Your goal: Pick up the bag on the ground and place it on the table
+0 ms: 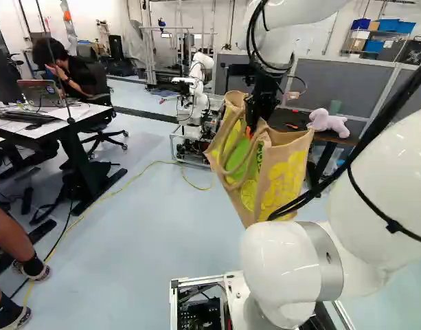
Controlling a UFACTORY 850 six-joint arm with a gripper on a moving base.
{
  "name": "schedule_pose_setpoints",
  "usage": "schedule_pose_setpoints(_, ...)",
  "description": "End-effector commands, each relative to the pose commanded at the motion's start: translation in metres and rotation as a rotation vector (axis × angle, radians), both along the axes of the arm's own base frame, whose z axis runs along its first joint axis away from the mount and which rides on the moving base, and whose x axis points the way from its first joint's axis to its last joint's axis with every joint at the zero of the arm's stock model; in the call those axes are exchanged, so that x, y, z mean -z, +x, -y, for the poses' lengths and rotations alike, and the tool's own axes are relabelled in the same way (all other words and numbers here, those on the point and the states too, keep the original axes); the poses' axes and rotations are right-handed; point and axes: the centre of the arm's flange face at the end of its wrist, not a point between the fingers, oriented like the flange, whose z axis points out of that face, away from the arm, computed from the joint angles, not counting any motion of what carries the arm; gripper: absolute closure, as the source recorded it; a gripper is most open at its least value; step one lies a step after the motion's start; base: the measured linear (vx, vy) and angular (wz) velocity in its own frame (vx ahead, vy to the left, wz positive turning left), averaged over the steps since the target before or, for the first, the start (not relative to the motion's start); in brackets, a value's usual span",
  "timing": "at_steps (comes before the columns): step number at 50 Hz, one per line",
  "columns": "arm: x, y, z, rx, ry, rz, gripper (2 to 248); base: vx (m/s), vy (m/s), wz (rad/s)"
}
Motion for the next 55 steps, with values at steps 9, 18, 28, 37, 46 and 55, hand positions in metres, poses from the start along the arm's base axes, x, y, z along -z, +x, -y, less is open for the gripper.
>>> schedule_pose_setpoints(9,-0.013,0.0,0.001,0.001,0.0,-0.002,227,0.0,0.0,0.0)
schedule_pose_setpoints(18,-0.027,-0.001,0.001,0.0,0.001,-0.004,227,0.0,0.0,0.0)
schedule_pose_setpoints(28,-0.041,-0.002,0.0,-0.004,0.002,-0.008,227,0.0,0.0,0.0)
schedule_pose_setpoints(37,-0.044,-0.004,-0.001,-0.005,0.004,-0.025,227,0.0,0.0,0.0)
schedule_pose_setpoints(46,-0.045,-0.004,-0.001,-0.006,0.005,-0.031,227,0.0,0.0,0.0)
schedule_pose_setpoints(55,-0.045,-0.004,-0.001,-0.006,0.005,-0.031,227,0.0,0.0,0.0)
